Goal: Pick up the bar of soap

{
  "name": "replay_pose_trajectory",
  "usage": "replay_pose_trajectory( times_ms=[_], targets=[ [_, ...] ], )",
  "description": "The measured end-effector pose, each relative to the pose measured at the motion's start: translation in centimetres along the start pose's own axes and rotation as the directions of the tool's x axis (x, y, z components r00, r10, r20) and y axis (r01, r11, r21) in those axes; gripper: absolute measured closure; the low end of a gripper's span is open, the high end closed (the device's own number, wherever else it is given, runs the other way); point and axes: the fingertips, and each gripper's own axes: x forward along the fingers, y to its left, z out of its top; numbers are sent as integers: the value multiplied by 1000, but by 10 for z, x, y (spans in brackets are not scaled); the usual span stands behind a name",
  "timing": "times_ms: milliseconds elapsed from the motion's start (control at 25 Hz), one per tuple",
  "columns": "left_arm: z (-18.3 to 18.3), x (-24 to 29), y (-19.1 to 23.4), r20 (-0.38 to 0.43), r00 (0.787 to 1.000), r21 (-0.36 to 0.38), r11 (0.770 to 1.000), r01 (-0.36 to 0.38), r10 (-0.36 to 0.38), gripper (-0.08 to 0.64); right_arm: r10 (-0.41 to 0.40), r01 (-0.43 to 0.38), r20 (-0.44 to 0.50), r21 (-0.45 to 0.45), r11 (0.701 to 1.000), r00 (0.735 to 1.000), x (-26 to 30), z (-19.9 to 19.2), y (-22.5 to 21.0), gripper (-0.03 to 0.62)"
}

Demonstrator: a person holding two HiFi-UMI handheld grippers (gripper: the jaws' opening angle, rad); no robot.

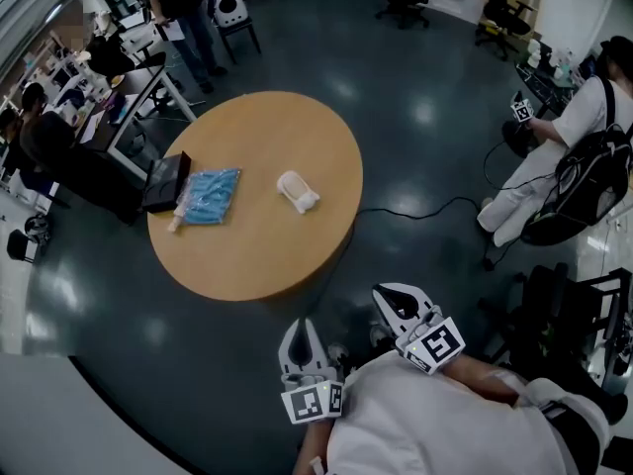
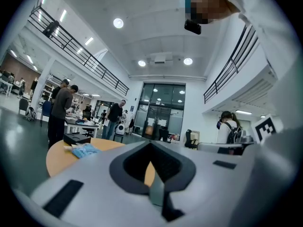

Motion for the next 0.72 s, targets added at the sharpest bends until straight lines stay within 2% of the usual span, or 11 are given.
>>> replay_pose_trajectory(
  times_ms=[160,400,560,720],
  targets=[
    [-7,9,1,-11,999,-22,999,-46,46,554,30,-30,-20,-14,999,999,3,-6,-9,578],
    [-21,18,9,-42,992,-23,992,-123,122,554,69,-68,-56,19,998,996,23,-22,-24,578],
    [-20,46,29,-46,992,-18,993,-116,115,554,58,-58,-65,11,998,996,55,-24,-38,578],
    [-18,99,61,-32,996,-33,996,-89,88,554,28,-29,-71,-14,999,997,108,-27,-57,578]
  ],
)
